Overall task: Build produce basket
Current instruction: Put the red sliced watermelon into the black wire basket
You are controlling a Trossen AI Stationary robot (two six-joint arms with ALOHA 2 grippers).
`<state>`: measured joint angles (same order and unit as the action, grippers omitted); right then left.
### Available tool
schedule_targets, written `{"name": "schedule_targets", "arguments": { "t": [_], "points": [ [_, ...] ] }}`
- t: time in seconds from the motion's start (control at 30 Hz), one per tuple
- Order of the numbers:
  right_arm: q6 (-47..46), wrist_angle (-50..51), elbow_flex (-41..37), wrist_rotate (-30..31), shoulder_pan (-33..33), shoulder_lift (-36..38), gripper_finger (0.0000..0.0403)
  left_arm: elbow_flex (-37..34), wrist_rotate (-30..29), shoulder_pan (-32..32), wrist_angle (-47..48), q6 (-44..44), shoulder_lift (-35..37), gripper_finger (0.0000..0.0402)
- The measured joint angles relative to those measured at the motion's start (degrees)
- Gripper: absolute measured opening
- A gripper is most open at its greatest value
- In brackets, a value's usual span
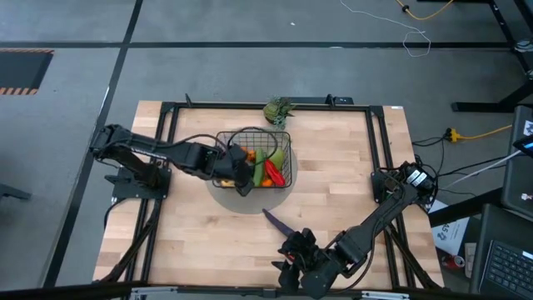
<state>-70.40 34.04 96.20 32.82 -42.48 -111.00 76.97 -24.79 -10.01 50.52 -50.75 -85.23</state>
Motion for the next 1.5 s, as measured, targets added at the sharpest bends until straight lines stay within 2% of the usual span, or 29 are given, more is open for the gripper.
{"name": "schedule_targets", "arguments": {
  "t": [0.47, 1.3, 1.5],
  "points": [
    [0.35, 0.09, 0.0, 0.0, 0.0, 0.0, 0.0204, 0.0, 0.12, -8.86, -0.02, -6.17, 0.02, 0.027],
    [0.42, 0.22, -0.01, -0.02, -0.02, 0.0, 0.0204, 0.0, 0.25, -31.72, -0.94, -24.34, 0.04, 0.027],
    [2.81, 1.97, 0.0, -3.4, -0.13, 0.0, 0.0204, 0.0, -0.19, -35.64, -1.83, -27.11, 0.04, 0.027]
  ]
}}
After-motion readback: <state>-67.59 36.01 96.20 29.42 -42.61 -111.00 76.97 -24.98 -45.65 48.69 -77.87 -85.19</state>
